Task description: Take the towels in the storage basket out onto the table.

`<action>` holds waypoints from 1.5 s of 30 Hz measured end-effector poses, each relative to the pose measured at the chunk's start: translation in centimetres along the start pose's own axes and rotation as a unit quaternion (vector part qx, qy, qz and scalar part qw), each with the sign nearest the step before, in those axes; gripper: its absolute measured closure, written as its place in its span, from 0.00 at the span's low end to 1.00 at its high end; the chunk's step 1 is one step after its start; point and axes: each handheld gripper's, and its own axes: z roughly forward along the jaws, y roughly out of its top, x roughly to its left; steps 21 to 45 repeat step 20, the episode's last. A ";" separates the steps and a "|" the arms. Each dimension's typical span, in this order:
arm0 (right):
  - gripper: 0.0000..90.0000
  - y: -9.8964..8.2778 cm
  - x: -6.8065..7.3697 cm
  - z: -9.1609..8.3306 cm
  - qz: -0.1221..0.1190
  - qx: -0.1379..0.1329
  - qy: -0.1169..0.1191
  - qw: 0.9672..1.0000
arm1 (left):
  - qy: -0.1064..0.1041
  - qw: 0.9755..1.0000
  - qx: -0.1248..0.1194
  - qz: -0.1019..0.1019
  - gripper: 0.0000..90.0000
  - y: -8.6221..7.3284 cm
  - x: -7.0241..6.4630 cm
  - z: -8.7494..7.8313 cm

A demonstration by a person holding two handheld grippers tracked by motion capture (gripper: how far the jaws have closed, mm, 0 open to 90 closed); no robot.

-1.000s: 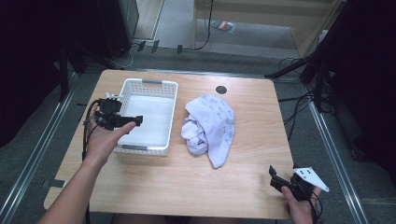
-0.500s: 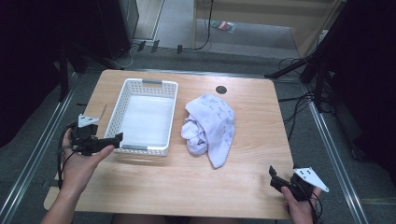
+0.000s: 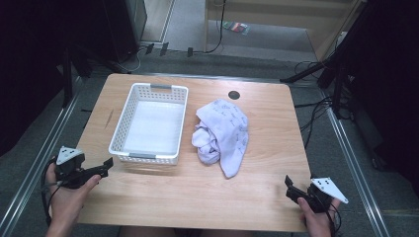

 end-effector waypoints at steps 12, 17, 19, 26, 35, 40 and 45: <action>0.10 0.0 0.0 0.0 0.000 0.000 -0.001 1.000 | -0.006 0.999 -0.022 -0.025 0.00 -3.4 3.6 1.5; 0.10 0.0 0.0 0.0 -0.001 0.000 0.000 1.000 | -0.014 0.999 -0.024 -0.036 0.00 -3.7 3.7 1.5; 0.10 0.0 0.1 0.0 0.001 0.001 -0.001 1.000 | -0.011 0.999 -0.023 -0.034 0.00 -3.7 3.6 1.5; 0.10 0.0 0.1 0.0 0.000 0.001 -0.002 1.000 | -0.011 0.999 -0.023 -0.034 0.00 -3.7 3.6 1.5; 0.10 0.0 0.1 0.0 0.000 0.001 -0.002 1.000 | -0.011 0.999 -0.023 -0.034 0.00 -3.7 3.6 1.5; 0.10 0.0 0.1 0.0 0.000 0.001 -0.002 1.000 | -0.011 0.999 -0.023 -0.034 0.00 -3.7 3.6 1.5; 0.10 0.0 0.1 0.0 0.000 0.001 -0.002 1.000 | -0.011 0.999 -0.023 -0.034 0.00 -3.7 3.6 1.5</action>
